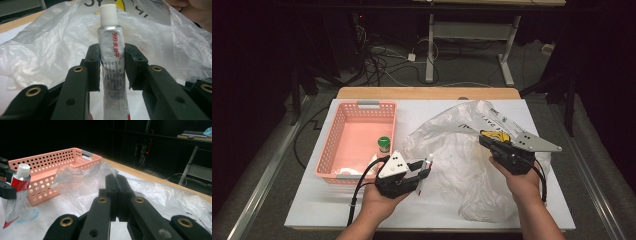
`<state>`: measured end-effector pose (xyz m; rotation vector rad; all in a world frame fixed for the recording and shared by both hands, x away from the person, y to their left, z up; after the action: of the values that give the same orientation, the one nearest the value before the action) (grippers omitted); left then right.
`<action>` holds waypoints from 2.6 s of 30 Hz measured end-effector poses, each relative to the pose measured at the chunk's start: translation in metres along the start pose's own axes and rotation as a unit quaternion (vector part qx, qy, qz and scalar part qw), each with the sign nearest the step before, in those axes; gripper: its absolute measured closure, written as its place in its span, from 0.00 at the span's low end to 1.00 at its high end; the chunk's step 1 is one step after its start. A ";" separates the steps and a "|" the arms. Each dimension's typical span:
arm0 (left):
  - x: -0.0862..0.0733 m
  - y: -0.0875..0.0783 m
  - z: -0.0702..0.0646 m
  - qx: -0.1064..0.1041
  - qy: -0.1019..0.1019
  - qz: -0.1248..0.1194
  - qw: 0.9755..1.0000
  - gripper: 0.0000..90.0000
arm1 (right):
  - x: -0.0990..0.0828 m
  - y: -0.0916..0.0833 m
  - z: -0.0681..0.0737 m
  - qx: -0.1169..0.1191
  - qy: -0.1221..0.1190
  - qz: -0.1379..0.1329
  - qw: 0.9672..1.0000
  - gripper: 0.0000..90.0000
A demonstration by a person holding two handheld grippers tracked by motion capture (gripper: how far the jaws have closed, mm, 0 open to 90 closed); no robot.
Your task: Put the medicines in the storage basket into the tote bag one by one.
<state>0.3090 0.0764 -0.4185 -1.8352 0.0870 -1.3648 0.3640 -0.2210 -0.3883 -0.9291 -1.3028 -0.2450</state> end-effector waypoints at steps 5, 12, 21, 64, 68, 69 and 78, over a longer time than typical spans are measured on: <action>0.001 0.006 -0.003 0.001 0.007 0.007 1.000 0.73 | 0.000 0.000 0.000 -0.002 -0.001 0.001 1.000 1.00; 0.010 0.018 -0.004 0.001 0.008 0.011 1.000 0.73 | -0.001 0.002 0.000 -0.003 -0.004 0.003 1.000 1.00; 0.027 0.048 -0.005 0.016 0.022 0.024 0.999 0.73 | 0.001 0.000 -0.001 -0.004 -0.001 -0.005 1.000 1.00; 0.082 0.171 -0.003 0.050 0.015 0.052 0.997 0.73 | 0.009 -0.012 -0.011 -0.007 0.015 -0.038 0.999 1.00; 0.082 0.174 -0.004 0.042 0.012 0.052 0.998 0.72 | 0.009 -0.012 -0.013 -0.007 0.016 -0.036 0.999 1.00; 0.082 0.173 -0.004 0.040 0.016 0.055 0.998 0.69 | 0.009 -0.012 -0.013 -0.007 0.016 -0.036 0.999 1.00; 0.067 0.159 -0.011 0.011 0.008 0.076 0.997 0.56 | 0.008 -0.013 -0.013 -0.006 0.019 -0.037 0.999 1.00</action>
<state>0.3908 -0.0682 -0.4686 -1.7621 0.2145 -1.2706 0.3674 -0.2352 -0.3753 -0.8836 -1.3034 -0.3262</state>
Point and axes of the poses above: each handheld gripper's, and its own axes: y roughly forward along the jaws, x roughly out of its top, z roughly to its left, the point moved 3 cm from there along y, roughly forward along the jaws, and after that the axes turned 12 degrees about z, right-handed, at the moved point
